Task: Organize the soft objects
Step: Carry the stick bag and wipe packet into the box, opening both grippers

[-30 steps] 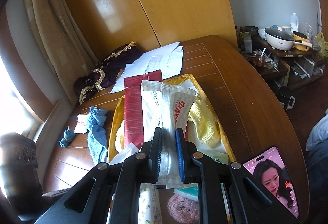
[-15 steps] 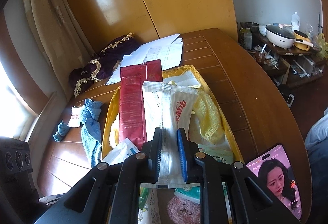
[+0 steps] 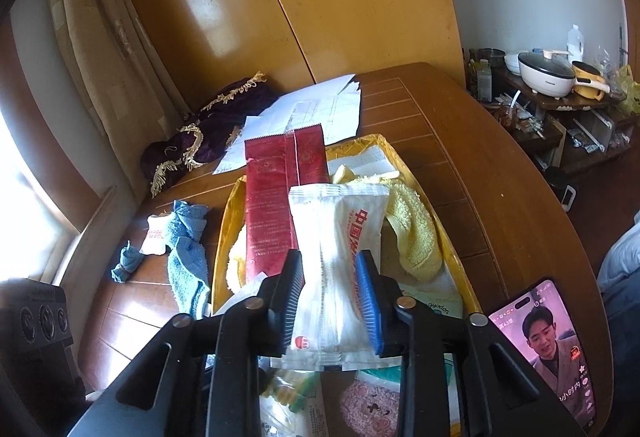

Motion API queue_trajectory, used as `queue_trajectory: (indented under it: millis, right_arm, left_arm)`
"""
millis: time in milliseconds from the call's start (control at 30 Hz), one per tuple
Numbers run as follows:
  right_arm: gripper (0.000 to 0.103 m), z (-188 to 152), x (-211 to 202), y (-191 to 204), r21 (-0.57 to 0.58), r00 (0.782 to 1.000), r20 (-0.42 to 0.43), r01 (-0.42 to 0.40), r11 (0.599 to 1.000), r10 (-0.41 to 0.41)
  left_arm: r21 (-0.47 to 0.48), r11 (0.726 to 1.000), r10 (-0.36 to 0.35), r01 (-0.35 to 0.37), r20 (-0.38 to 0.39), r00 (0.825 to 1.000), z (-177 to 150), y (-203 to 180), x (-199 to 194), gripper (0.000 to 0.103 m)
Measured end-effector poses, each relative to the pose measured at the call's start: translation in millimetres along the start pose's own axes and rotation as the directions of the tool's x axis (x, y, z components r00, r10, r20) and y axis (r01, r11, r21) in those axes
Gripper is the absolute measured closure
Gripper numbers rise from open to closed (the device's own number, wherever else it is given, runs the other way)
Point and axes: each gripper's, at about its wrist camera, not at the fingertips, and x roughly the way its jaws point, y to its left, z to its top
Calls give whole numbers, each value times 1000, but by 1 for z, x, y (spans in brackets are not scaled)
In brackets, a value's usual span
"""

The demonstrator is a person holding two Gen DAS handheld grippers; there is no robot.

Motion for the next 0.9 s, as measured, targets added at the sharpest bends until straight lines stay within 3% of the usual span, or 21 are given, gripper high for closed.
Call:
queue_trajectory:
  millis: [67, 233, 300, 600, 900]
  right_arm:
    - [71, 0, -4, 2, 0, 1000, 11, -4, 1000, 4]
    - [67, 0, -12, 6, 5, 999, 31, -29, 1000, 29]
    - [59, 1, -14, 8, 4, 999, 40, -37, 999, 37]
    - [50, -1, -20, 21, -26, 995, 66, -70, 997, 71]
    - [45, -5, -20, 39, -59, 992, 51, -116, 991, 119]
  left_arm:
    - [10, 1000, -6, 6, 16, 1000, 0, -1, -3, 64]
    - [34, 999, -10, 8, 42, 999, -2, -4, -9, 57]
    - [38, 999, -16, 14, 45, 999, -2, -4, -10, 53]
    - [31, 999, -26, 23, 107, 994, -1, 5, -25, 43]
    - [-29, 999, -14, 18, 148, 989, 3, 33, -40, 41]
